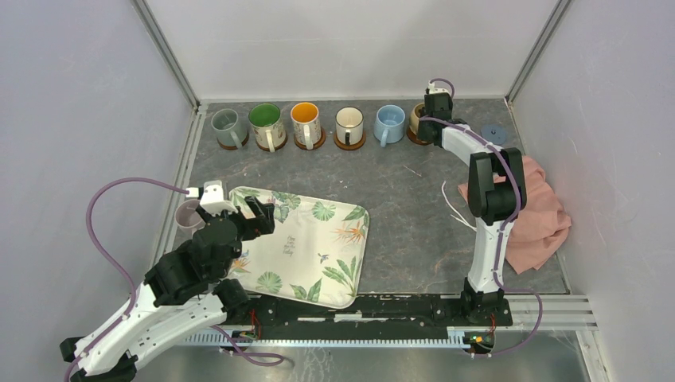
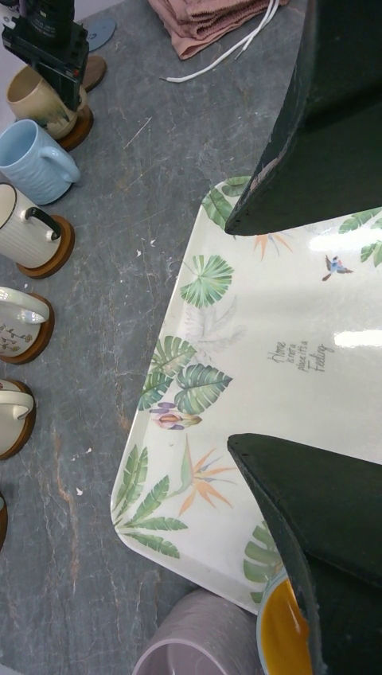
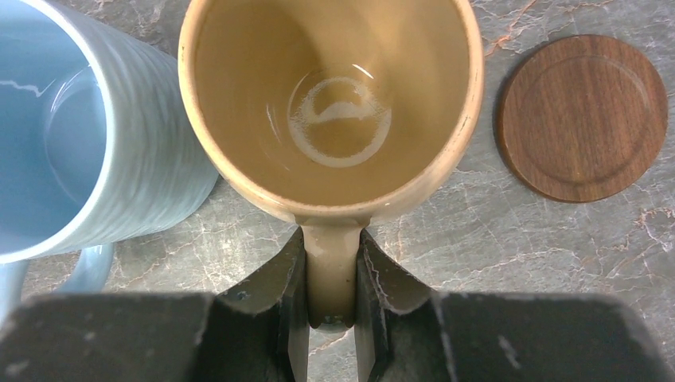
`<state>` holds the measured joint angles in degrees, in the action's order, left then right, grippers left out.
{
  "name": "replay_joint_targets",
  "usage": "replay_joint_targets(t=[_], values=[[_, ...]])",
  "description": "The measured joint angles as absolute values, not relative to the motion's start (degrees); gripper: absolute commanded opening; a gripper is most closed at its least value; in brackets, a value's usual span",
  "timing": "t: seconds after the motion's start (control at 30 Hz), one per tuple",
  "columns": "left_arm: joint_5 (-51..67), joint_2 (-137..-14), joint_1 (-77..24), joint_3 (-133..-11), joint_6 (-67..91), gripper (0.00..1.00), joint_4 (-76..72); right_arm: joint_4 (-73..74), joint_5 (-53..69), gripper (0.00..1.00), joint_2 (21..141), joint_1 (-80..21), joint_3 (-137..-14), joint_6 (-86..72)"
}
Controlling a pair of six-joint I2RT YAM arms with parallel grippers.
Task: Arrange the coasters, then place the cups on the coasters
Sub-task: Place the cup on the coaster.
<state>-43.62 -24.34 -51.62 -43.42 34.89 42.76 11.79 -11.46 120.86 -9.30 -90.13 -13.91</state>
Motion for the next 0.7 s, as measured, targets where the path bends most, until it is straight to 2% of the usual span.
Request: replay_joint_targets(t=[0.17,0.53,0.7], values=[[-43.6,-24.4,-51.6,-43.4,34.9,1.00,42.8,11.9,-11.4,0.00,120.9,-9.3,-90.1,-14.1],[-43.6,-24.4,-51.6,-43.4,34.9,1.00,42.8,11.9,-11.4,0.09,120.9,-9.2,-90.1,-14.3],[-43.6,-24.4,-51.6,-43.4,34.9,1.00,42.8,11.9,-11.4,0.16,120.9,-9.2,-90.1,-14.5]])
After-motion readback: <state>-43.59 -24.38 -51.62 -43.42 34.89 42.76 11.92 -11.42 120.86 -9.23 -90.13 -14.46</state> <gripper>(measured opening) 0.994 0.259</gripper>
